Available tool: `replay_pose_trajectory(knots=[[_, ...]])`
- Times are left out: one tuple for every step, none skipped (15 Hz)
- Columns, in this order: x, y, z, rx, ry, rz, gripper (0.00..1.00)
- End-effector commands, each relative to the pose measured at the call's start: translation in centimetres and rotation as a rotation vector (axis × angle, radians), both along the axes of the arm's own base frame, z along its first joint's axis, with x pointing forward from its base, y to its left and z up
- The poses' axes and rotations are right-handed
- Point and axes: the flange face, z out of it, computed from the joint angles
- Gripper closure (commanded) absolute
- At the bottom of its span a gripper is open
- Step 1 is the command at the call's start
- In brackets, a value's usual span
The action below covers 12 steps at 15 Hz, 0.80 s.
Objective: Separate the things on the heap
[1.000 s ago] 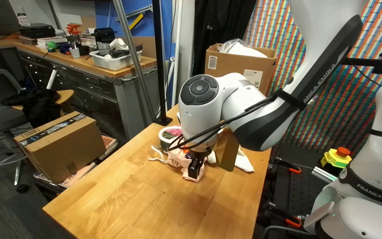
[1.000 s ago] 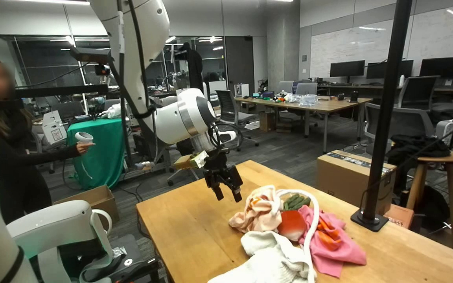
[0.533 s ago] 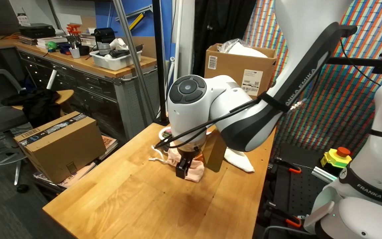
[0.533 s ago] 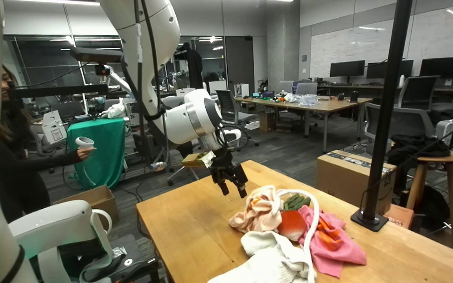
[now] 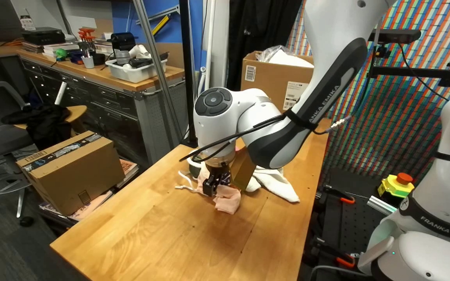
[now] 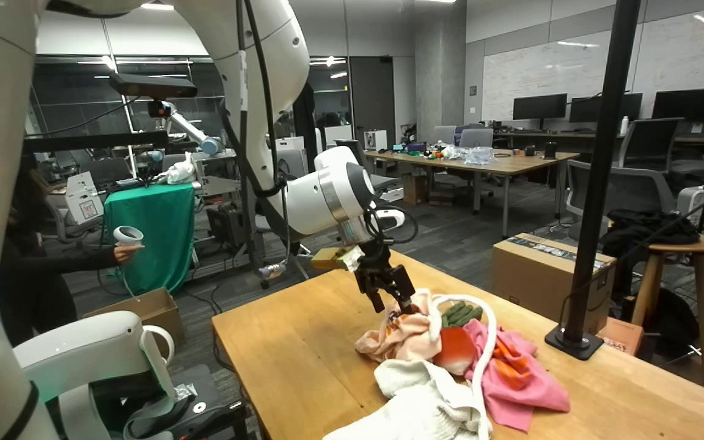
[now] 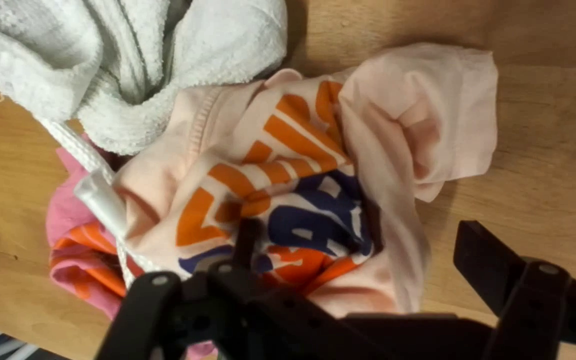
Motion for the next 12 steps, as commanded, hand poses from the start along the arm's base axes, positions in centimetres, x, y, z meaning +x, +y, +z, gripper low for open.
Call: replay_pose_trajectory(knots=[[1.5, -1.2, -1.0, 0.006, -0.008, -0.025, 0.0], [1.5, -1.6, -1.3, -0.001, -0.005, -0.029, 0.0], [1.5, -1.9, -1.5, -0.004, 0.004, -0.035, 0.0], [1.5, -2.2, -1.8, -0.007, 0.013, -0.038, 0.0], [1.5, -2.5, -2.0, -0.016, 0.02, -0.044, 0.25], [1.3, -2.7, -2.0, -0.021, 0.033, -0.043, 0.25], [1.3, -2.8, -2.1, -0.023, 0.04, -0.04, 0.32], [1.1, -2.9, -2.0, -0.024, 0.053, -0.034, 0.42], [1.1, -2.9, -2.0, -0.024, 0.059, -0.032, 0.5], [1.0, -2.9, -1.9, -0.026, 0.07, -0.026, 0.58], [1.0, -3.0, -1.9, -0.029, 0.079, -0.02, 0.65], [1.0, -3.0, -1.9, -0.03, 0.087, -0.015, 0.73]])
